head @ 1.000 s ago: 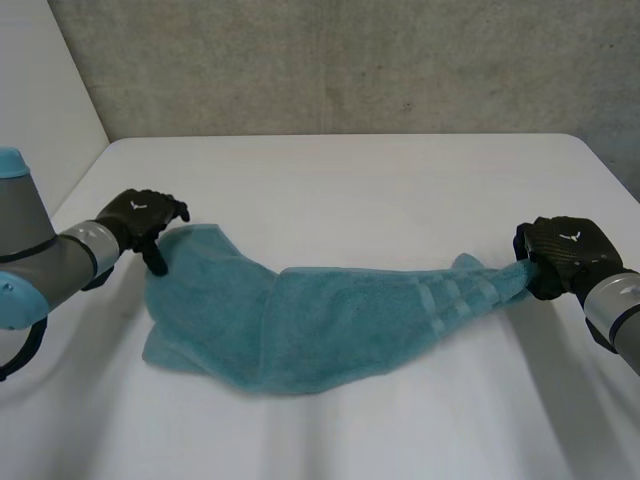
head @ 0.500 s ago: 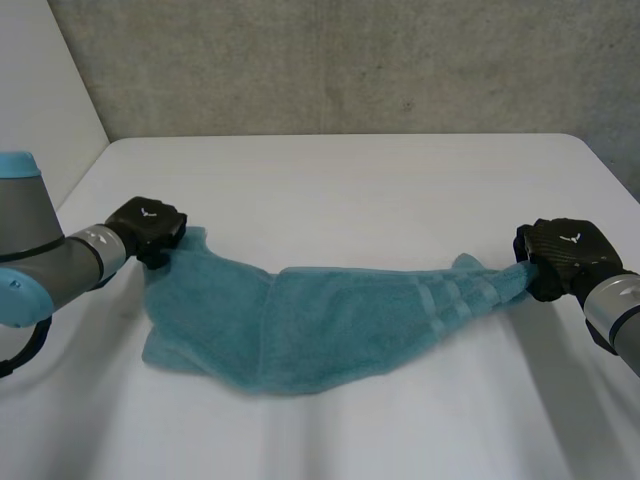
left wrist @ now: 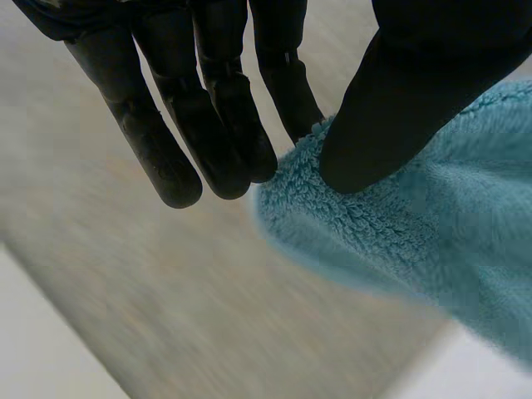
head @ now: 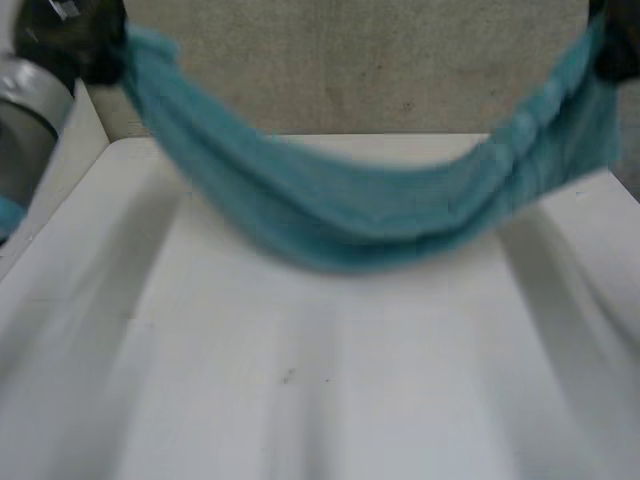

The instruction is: Fold the laundry

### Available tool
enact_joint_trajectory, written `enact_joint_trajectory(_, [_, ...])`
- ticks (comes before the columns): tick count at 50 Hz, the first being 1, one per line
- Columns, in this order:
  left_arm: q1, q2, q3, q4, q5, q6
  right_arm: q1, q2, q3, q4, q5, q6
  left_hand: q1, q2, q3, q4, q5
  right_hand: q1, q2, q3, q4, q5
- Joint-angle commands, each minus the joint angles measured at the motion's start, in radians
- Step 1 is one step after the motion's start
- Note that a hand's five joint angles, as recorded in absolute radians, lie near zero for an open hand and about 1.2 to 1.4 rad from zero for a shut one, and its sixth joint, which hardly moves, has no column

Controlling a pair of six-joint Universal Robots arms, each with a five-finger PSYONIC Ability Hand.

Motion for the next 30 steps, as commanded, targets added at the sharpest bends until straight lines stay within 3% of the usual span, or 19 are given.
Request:
enact_joint_trajectory(1, [-0.020,0.100,0.007,0.104,-0.137,-0.177,0.055,0.019,-0.104,-0.191,0.088,0.163,0.277,0.198,0.206,0.202,0.265,0.425,0.219,0.208,0.203,0.235])
enact_joint_trajectory(7, [-0.038,0.164,-0.274,0.075,-0.137,-0.188,0.044,-0.011,0.006,-0.120,0.028,0.183,0.277,0.198,0.206,0.202,0.265,0.425,0.219,0.208,0.203,0.235])
enact_joint_trajectory(12, [-0.048,0.229,-0.545,0.030,-0.140,-0.188,0.033,-0.041,0.118,0.071,-0.063,0.157,0.277,0.198,0.206,0.202,0.265,0.425,0.219,0.208,0.203,0.235])
enact_joint_trajectory(17, [-0.031,0.271,-0.761,0.010,-0.144,-0.188,-0.043,-0.045,0.254,0.245,-0.213,-0.014,0.277,0.198,0.206,0.202,0.265,0.425,0.219,0.208,0.203,0.235])
enact_joint_trajectory(19, [-0.020,0.293,-0.840,0.001,-0.144,-0.185,-0.059,-0.044,0.290,0.292,-0.236,-0.090,0.277,0.198,0.206,0.202,0.265,0.425,0.219,0.208,0.203,0.235])
enact_joint_trajectory(25, [-0.031,0.331,-0.943,-0.072,-0.138,-0.182,-0.086,-0.027,0.396,0.460,-0.209,-0.366,0.277,0.198,0.206,0.202,0.265,0.425,0.219,0.208,0.203,0.235])
enact_joint_trajectory(28, [-0.032,0.377,-0.954,-0.134,-0.137,-0.182,-0.097,-0.028,0.423,0.488,-0.192,-0.408,0.263,0.184,0.192,0.188,0.251,0.406,0.199,0.188,0.183,0.216])
enact_joint_trajectory(29, [-0.032,0.391,-0.954,-0.146,-0.137,-0.182,-0.102,-0.030,0.439,0.487,-0.179,-0.405,0.219,0.140,0.148,0.144,0.207,0.205,-0.001,-0.012,-0.017,0.015])
enact_joint_trajectory(30, [-0.032,0.414,-0.947,-0.163,-0.132,-0.182,-0.105,-0.030,0.445,0.485,-0.175,-0.403,0.015,-0.064,-0.056,-0.060,0.003,0.046,-0.160,-0.171,-0.176,-0.144])
